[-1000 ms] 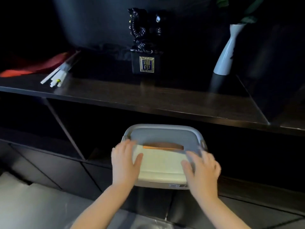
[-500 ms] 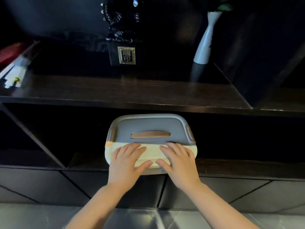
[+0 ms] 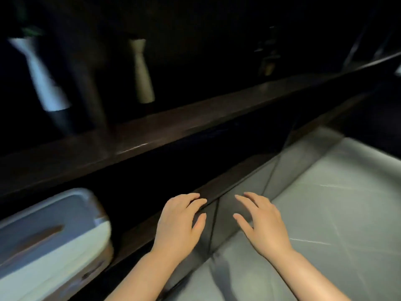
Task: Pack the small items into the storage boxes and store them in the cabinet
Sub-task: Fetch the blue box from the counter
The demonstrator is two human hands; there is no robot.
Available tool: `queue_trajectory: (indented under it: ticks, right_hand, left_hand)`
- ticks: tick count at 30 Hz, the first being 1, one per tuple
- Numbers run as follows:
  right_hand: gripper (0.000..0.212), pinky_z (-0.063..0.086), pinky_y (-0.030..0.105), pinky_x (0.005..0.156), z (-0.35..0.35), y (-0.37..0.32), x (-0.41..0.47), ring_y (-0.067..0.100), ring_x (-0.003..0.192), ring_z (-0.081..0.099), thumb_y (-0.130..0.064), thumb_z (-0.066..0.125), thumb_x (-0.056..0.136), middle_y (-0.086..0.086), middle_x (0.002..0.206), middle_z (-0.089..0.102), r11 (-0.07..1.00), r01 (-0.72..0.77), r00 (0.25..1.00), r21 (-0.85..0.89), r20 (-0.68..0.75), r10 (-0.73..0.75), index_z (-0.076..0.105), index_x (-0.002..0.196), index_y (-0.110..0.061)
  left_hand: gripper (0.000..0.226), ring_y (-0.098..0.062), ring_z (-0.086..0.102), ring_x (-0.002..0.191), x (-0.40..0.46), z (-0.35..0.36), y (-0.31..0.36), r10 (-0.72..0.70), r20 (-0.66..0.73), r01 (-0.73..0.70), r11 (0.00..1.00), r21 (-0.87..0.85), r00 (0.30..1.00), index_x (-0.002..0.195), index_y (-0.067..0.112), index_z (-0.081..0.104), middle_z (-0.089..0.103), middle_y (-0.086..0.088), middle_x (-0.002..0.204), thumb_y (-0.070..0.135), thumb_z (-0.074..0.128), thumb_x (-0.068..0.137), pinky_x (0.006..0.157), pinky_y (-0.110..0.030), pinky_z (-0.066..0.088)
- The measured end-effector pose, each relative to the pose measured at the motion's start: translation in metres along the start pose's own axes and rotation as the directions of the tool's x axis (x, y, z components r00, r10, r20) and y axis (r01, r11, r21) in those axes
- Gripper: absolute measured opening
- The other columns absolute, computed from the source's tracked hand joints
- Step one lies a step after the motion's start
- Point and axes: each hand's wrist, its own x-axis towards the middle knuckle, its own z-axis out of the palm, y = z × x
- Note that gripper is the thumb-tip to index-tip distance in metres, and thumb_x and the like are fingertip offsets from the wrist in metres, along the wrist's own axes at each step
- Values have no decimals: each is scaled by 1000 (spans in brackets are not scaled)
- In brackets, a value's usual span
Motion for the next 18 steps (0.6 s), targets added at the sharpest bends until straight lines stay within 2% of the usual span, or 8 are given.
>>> queue_trajectory:
  ticks: [3,6,12,18]
  right_hand:
    - [43,34,30,99,-47,97,-10,15,123,44,-42,53,92,-11,135,49,984,-175,982,-45,-82,171,49,134,-33]
    - [43,35,28,97,-94,188,-27,14,122,45,-42,51,92,-12,133,51,940,-325,937,-104,-173,304,50,133,-33]
    - [44,33,26,99,-165,334,-54,11,125,41,-43,45,94,-13,137,45,801,-568,817,-187,-240,524,43,137,-35]
    - [45,33,27,101,-186,445,-25,10,124,41,-45,43,94,-15,138,44,715,-674,735,-186,-266,624,40,138,-37]
  left_hand:
    - [38,-9,43,125,62,59,79,163,85,-162,987,-25,983,127,31,55,50,13,133,39,52,90,107,-25,25]
    - [42,-8,39,127,112,120,160,259,135,-245,963,-114,956,132,32,50,46,13,137,41,49,91,106,-24,24]
    - [41,-10,39,127,195,214,289,321,198,-270,931,-244,926,130,31,51,48,13,135,38,53,90,105,-26,24]
    - [41,-6,37,126,276,299,371,394,248,-315,899,-306,885,131,34,49,46,16,135,39,52,90,106,-27,24]
